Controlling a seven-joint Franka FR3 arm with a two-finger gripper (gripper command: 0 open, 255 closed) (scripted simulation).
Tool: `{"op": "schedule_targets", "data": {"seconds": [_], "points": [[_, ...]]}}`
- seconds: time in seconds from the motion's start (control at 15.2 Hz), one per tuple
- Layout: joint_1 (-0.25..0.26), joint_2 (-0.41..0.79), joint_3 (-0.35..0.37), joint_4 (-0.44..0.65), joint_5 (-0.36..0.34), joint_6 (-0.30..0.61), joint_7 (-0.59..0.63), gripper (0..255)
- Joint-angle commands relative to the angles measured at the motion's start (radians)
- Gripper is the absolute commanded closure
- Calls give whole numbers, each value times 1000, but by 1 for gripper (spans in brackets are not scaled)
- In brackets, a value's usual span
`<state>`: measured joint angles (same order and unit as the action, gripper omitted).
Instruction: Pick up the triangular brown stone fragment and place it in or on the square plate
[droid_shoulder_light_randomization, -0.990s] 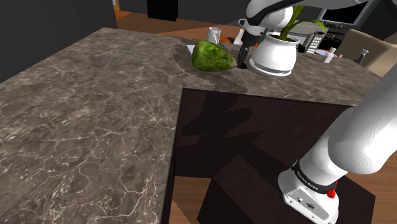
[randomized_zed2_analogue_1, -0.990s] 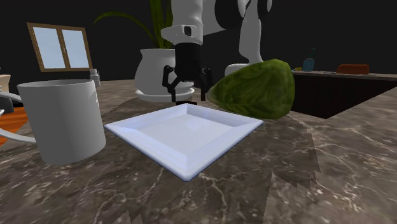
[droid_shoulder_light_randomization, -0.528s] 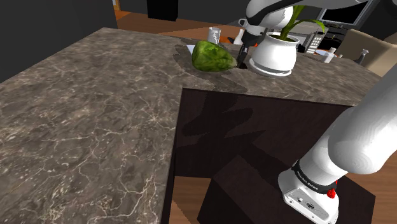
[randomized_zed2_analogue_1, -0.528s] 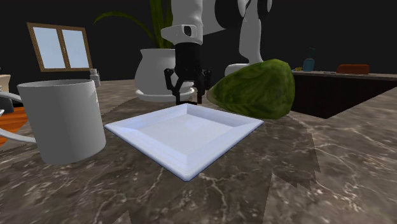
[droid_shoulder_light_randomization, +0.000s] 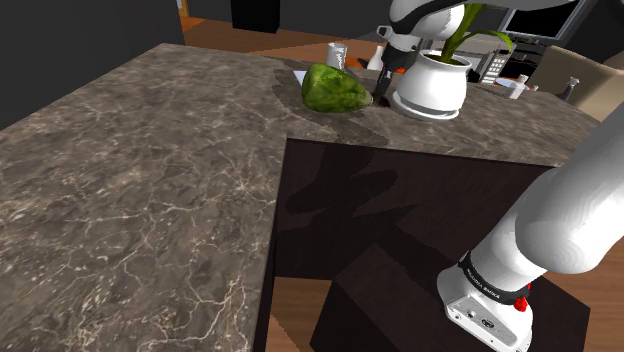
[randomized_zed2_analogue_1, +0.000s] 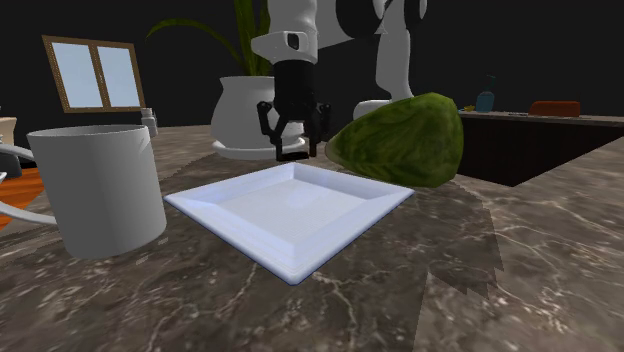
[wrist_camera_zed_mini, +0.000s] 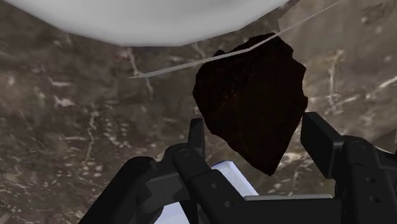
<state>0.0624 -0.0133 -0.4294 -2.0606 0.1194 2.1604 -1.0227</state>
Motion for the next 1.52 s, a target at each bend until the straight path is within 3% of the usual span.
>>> {"op": "schedule_targets", "data": {"seconds": [0.0,0.79,1.45], "points": [[-4,-15,-4,16,-10,-26,9,255],[-4,-48,0,131,-34,-169,36,255],[5,327,41,591,103,-279,86,255]]}}
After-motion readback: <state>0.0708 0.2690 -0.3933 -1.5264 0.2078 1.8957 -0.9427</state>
